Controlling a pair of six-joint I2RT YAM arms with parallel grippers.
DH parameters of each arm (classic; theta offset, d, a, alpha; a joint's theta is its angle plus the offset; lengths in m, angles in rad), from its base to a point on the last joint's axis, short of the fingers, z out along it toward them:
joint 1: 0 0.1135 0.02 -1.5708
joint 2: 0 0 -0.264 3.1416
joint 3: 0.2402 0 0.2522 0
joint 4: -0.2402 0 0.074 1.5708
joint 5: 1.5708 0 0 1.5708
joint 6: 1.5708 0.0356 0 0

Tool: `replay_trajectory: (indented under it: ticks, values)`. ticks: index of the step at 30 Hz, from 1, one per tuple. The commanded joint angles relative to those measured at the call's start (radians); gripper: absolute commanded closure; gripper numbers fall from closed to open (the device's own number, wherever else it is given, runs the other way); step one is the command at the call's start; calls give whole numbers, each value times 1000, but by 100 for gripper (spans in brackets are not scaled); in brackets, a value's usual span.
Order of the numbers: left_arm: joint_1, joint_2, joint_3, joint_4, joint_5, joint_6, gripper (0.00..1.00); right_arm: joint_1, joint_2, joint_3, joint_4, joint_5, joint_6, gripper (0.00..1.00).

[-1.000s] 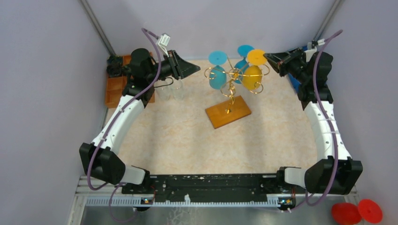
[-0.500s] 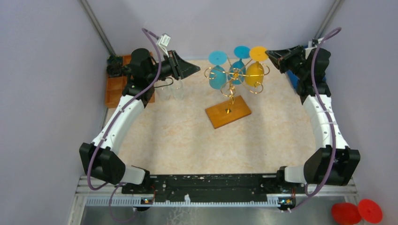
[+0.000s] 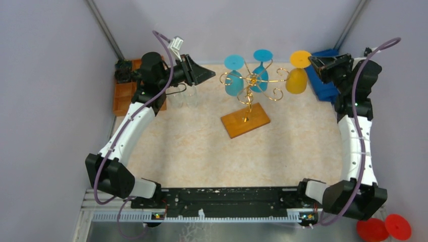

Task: Take the wine glass off the wine glass rack

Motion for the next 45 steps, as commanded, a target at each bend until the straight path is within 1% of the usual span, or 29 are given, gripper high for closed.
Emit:
replay_trajectory:
  ticks: [1,3,5,6,7,9,11,12,14,15,17,18,20,21,22,23,24,27,30,34,45]
  values:
    - [2,7,21,12,-24,0,58,-4,-138,129,-86,72,-140,100]
    - [2,12,24,34,-20,-10,51,-4,-183,195,-127,105,-189,100]
    - [0,14,22,70,11,-19,47,-4,-219,259,-146,113,-214,100]
    - [0,15,18,97,27,-28,46,-3,-230,281,-138,95,-206,100]
    - [0,19,14,127,40,-43,44,-4,-235,299,-116,46,-183,100]
    - [-1,30,8,199,76,-87,43,-4,-237,281,5,-71,-78,100]
    - [0,48,5,327,140,-151,40,-4,-230,239,206,-177,93,100]
    - [-1,60,0,422,193,-208,39,-4,-221,225,290,-213,163,100]
    - [0,92,6,618,253,-335,33,2,-194,208,439,-271,285,100]
    - [1,113,16,724,282,-415,33,9,-187,197,516,-284,328,100]
    - [0,182,35,1006,314,-606,32,40,-170,171,638,-294,409,100]
    - [1,218,58,1203,318,-717,31,59,-159,162,718,-295,445,100]
    - [0,317,112,1528,291,-960,29,117,-135,161,788,-293,478,100]
    - [1,374,158,1665,263,-1074,29,147,-119,169,808,-291,486,100]
    - [0,428,207,1719,242,-1176,30,183,-103,177,822,-289,490,100]
    - [-1,464,244,1725,239,-1223,30,212,-88,183,839,-285,491,100]
    - [-3,485,258,1726,234,-1234,31,260,-71,191,855,-282,492,100]
    - [-3,491,237,1726,208,-1207,30,364,-31,198,874,-264,479,100]
    - [-7,480,231,1726,201,-1214,31,430,0,189,878,-245,447,100]
    - [-8,442,187,1726,199,-1216,31,477,31,166,902,-217,424,100]
    - [-23,261,7,1726,193,-1169,33,532,113,153,963,-189,415,100]
